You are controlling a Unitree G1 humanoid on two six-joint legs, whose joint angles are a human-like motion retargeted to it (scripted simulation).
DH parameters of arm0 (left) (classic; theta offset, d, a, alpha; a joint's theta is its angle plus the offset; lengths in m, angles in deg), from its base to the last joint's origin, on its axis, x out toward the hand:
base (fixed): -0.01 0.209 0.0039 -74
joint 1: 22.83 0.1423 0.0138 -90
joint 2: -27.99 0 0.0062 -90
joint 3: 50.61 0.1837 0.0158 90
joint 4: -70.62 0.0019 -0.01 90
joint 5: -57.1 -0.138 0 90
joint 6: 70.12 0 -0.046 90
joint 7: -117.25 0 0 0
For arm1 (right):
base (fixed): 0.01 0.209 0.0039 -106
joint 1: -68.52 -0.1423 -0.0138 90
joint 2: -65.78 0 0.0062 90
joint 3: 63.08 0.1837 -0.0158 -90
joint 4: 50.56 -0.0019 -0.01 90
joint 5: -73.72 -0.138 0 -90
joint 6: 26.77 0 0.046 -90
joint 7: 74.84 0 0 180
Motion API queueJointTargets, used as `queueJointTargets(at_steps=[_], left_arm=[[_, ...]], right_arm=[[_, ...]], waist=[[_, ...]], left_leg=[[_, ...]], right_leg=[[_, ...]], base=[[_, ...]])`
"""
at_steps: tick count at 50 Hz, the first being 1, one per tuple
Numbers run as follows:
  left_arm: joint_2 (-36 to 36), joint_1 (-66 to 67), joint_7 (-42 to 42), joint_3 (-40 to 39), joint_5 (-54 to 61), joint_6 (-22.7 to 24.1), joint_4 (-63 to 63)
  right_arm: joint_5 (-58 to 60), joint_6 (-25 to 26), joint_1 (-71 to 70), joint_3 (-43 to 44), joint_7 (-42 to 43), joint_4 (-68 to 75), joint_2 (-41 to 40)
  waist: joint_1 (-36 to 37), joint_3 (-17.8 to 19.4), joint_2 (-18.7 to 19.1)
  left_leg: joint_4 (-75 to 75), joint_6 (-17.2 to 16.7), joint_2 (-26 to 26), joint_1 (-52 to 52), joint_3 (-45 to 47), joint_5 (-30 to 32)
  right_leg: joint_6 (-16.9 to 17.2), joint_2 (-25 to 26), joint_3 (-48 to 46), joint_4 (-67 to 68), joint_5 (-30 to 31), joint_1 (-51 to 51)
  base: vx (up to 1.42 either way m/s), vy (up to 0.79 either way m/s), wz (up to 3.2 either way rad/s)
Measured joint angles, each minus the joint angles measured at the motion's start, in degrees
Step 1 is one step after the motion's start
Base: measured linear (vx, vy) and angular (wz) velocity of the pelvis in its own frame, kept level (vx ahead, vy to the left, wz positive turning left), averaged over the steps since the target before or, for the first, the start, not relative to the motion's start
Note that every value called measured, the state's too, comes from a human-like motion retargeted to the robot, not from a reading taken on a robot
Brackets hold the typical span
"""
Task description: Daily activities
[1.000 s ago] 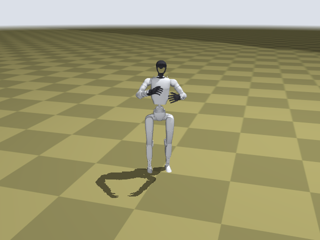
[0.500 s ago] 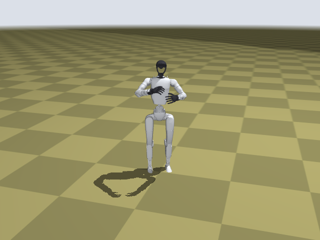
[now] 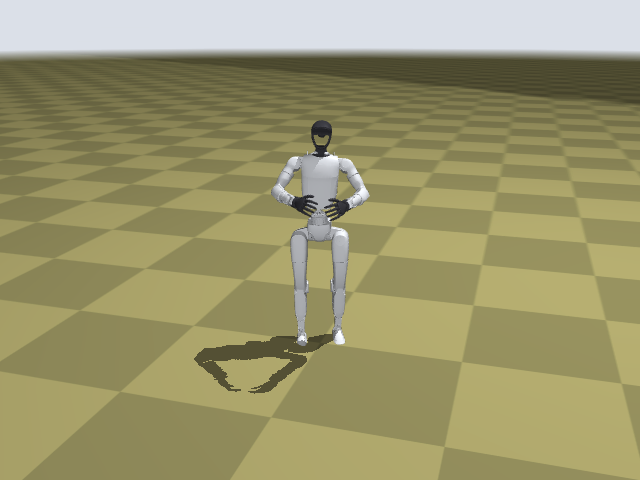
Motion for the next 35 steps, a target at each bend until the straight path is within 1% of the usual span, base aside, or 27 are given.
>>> queueJointTargets(at_steps=[9,22,35], left_arm=[[-2.11,1.51,2.27,-1.48,-5.26,0.27,-0.76],[-4.03,4.46,3.54,-2.07,-16.62,0.96,-3.34],[-4.02,8.48,5.3,-3.69,-29.61,0.77,-3.28]], right_arm=[[-0.69,-0.36,1.88,1.77,0.78,0.9,-1.77],[1.45,-2.84,11.17,5.37,1.68,0.0,0.39],[10.18,-5.23,19.67,7.23,0.53,2.65,2.31]], waist=[[-0.64,0.72,0.33],[-2.25,2.02,0.52],[-3.77,3.38,0.59]], left_leg=[[1.25,0.4,0.04,-0.07,1.11,-0.48],[2.58,0.84,0.15,-0.05,2.67,-0.9],[3.57,1.18,0.17,-0.07,4.38,-0.88]], right_leg=[[0.47,0.12,1.02,0.04,-0.11,-0.16],[1.35,0.38,2.3,0.07,-0.09,-0.45],[2.14,0.59,3.45,0.09,0.18,-0.92]], base=[[0.0,-0.02,-0.22],[-0.01,-0.02,-0.22],[-0.02,-0.01,-0.23]])
